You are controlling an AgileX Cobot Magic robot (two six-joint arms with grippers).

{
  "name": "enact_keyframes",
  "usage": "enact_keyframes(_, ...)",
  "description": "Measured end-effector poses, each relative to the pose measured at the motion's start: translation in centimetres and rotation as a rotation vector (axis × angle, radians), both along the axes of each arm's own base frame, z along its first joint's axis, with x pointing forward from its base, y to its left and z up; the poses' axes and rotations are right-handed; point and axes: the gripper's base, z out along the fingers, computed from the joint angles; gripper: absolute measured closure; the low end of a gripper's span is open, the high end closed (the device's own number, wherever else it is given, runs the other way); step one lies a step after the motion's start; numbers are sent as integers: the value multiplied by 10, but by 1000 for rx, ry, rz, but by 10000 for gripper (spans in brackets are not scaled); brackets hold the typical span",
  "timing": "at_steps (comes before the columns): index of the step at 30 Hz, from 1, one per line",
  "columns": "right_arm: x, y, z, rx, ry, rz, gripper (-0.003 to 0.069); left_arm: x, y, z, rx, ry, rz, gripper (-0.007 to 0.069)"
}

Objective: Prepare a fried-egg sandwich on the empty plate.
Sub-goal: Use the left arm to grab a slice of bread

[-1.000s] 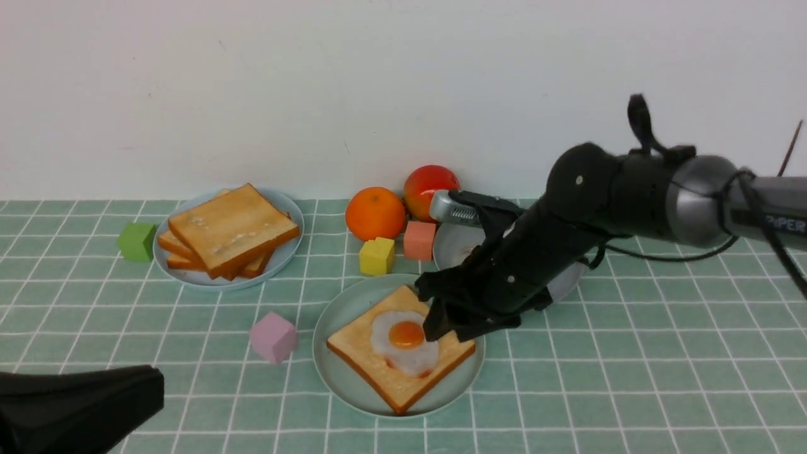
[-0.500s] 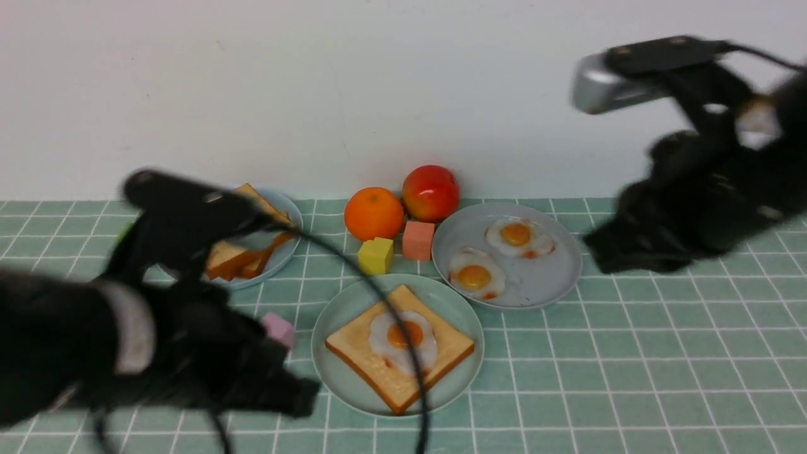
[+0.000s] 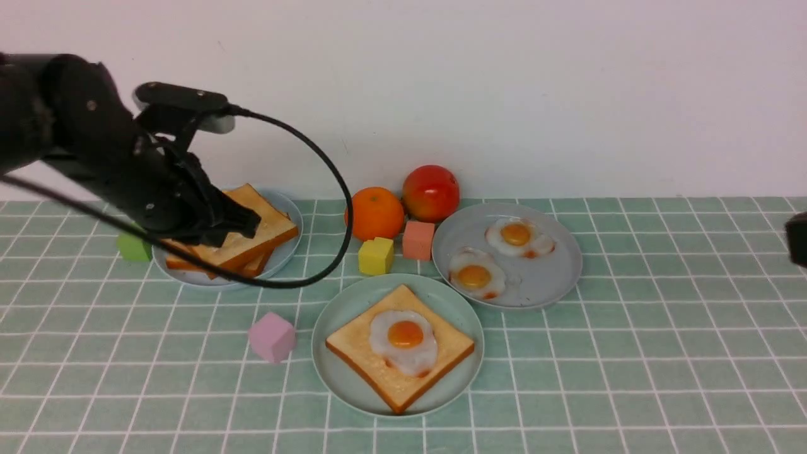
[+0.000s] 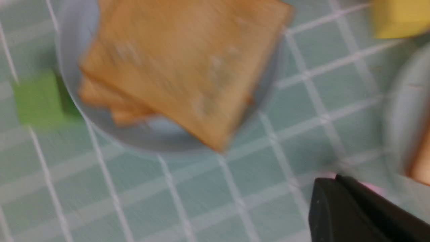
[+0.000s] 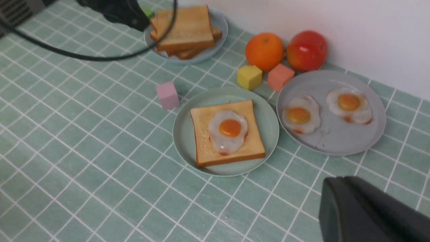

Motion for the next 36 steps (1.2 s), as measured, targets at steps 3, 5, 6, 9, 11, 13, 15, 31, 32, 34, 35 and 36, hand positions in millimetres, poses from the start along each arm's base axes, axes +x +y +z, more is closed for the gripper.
enact_keyframes(3, 0, 0, 0, 0, 0, 0, 656, 19, -1, -15, 89, -1, -91, 512)
enact_keyframes(5, 1, 0, -1, -1, 2, 0, 655, 32, -2, -26, 125, -3, -129, 416)
enact_keyframes(6, 1, 0, -1, -2, 3, 0, 655, 35, -3, -27, 134, -8, -135, 389)
enact_keyframes(9, 1, 1, -1, 0, 1, 0, 655, 47, -2, -43, 189, -3, -160, 266)
enact_keyframes(11, 1, 1, -2, 2, 0, -2, 654, 50, 0, -52, 228, 7, -179, 224)
enact_keyframes(13, 1, 1, -1, 11, 3, -6, 652, 55, 1, -63, 268, 7, -201, 202)
enact_keyframes(15, 2, 1, -1, 22, 6, -12, 652, 58, 1, -69, 289, -1, -213, 196)
enact_keyframes(31, 1, 1, -1, 39, 20, -20, 642, 63, 0, -82, 293, 18, -217, 450)
enact_keyframes(32, 1, 1, -1, 41, 21, -19, 641, 63, 0, -81, 291, 17, -215, 451)
enact_keyframes(34, 1, 2, -1, 46, 23, -17, 640, 61, 0, -74, 286, 12, -209, 451)
enact_keyframes(35, 1, 2, -1, 47, 24, -17, 638, 60, 0, -71, 282, 11, -205, 451)
enact_keyframes(36, 1, 2, -1, 47, 24, -17, 638, 59, 1, -71, 282, 11, -205, 451)
